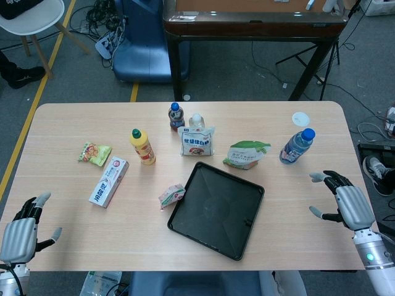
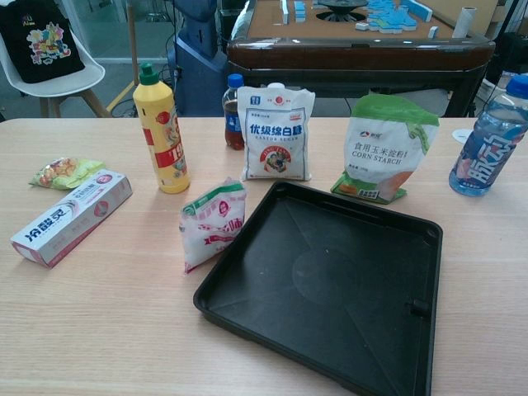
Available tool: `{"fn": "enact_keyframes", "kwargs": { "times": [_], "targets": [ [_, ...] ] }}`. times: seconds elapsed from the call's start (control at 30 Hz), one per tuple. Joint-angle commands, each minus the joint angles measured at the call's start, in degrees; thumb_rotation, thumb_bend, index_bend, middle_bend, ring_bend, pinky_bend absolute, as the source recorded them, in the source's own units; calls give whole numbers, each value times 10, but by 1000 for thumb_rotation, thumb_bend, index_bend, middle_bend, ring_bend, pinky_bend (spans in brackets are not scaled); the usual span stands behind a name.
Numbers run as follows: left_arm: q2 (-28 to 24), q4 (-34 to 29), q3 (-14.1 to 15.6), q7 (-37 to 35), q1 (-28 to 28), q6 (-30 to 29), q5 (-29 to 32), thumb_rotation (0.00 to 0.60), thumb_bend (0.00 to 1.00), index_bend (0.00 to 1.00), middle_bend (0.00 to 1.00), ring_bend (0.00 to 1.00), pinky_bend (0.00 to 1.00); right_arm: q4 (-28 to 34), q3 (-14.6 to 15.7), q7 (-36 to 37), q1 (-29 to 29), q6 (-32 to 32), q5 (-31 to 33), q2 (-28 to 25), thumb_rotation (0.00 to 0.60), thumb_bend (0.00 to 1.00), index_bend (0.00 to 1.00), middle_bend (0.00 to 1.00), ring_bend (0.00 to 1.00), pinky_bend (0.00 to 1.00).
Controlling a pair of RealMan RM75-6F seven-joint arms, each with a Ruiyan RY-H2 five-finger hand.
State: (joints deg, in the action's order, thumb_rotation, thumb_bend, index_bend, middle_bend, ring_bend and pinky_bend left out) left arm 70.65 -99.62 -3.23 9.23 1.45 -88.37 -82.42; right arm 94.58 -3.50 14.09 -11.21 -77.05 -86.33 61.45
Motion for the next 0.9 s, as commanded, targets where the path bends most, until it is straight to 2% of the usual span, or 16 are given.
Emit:
{"fn": "enact_keyframes", "kwargs": {
  "times": [0.03,0.47,0.63,0.9],
  "targets": [
    [0,1,0,-1,1,1,0,600,222,120,161,107,231,1,0,-2,-1,2,1,0,600,165,248,334,163,202],
    [2,9,0,-44,10,7,-22,600,222,120,164,119,231,8,-12,-4,1,-19,1,-9,600,165,248,334,163,202],
    [-5,13,0,-118,35,46,-36,600,222,120,177,144,231,13,-25,-4,-2,-28,5,-16,600,165,248,334,163,203],
    [-3,25,-6,-225,100,140,-48,600,222,115,178,148,232,26,-40,-3,-7,-28,18,-28,600,165,248,334,163,203]
  ]
}}
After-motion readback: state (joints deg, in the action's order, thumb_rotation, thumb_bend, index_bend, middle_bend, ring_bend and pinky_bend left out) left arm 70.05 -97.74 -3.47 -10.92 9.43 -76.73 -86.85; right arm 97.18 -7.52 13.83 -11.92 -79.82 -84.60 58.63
